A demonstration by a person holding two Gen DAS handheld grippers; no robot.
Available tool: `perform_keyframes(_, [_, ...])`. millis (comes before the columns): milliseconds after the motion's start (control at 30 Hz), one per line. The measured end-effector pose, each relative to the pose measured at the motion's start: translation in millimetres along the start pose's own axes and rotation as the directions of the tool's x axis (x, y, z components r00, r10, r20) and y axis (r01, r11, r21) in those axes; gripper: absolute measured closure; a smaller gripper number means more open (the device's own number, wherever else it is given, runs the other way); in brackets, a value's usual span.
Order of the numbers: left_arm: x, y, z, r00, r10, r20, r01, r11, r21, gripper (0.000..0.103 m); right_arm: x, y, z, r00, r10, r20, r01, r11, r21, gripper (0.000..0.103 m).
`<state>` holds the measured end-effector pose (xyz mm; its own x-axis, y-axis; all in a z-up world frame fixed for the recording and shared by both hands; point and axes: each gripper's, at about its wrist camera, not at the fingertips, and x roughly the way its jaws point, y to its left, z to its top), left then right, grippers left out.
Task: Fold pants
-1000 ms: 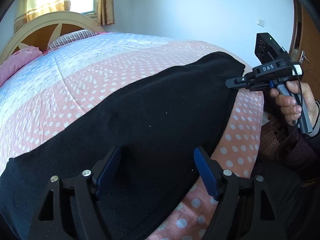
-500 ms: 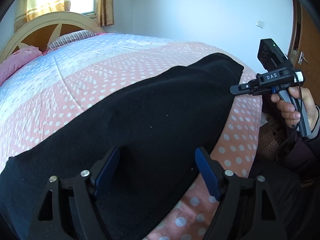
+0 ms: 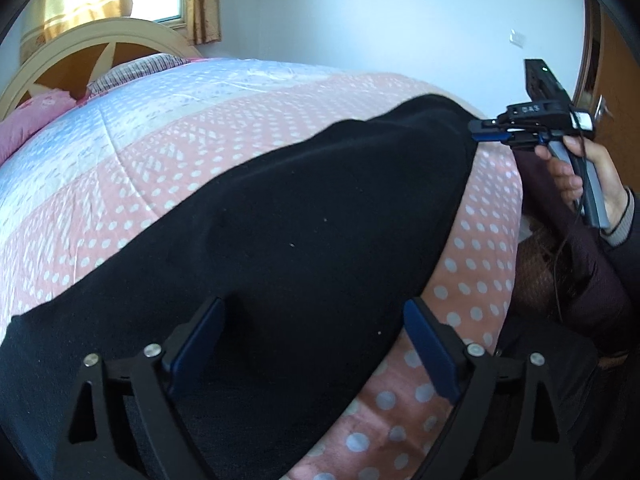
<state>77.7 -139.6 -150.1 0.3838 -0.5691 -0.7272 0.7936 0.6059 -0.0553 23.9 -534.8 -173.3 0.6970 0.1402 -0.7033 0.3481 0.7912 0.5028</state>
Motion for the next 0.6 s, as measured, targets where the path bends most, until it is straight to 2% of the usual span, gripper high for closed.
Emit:
perform_keyframes(167, [-1, -3, -1, 1.0, -0.001, 0.007, 0.001, 1.0, 0.012, 0.01, -20, 8, 0, 0.999, 0.01, 0.045, -0.009, 0.999, -0.037, 0.082])
perform_keyframes(233, [-1, -1, -1, 1.0, -0.01, 0.011, 0.01, 1.0, 0.002, 0.01, -23, 20, -2, 0.999, 0.031, 0.043, -0.029, 0.998, -0.064, 0.082])
perform_keyframes(267, [-2, 0, -1, 1.0, -0.012, 0.015, 0.012, 1.0, -0.003, 0.009, -21, 24, -3, 0.999, 0.017, 0.043, -0.014, 0.998, -0.066, 0.082])
perform_keyframes(400, [-5, 0, -4, 1.0, -0.002, 0.027, 0.002, 1.0, -0.004, 0.01, -22, 1, 3, 0.992, -0.085, 0.094, 0.08, 0.996, 0.047, 0.082])
perform_keyframes(500, [-9, -2, -4, 0.998, 0.017, 0.058, -0.017, 1.0, -0.001, 0.01, -25, -20, 10, 0.989, -0.096, 0.111, 0.08, 0.987, 0.136, 0.082])
perform_keyframes(600, [-12, -3, 1, 0.996, 0.025, 0.081, -0.025, 1.0, -0.003, 0.01, -27, -27, 17, 0.989, -0.089, 0.114, 0.072, 0.986, 0.149, 0.082])
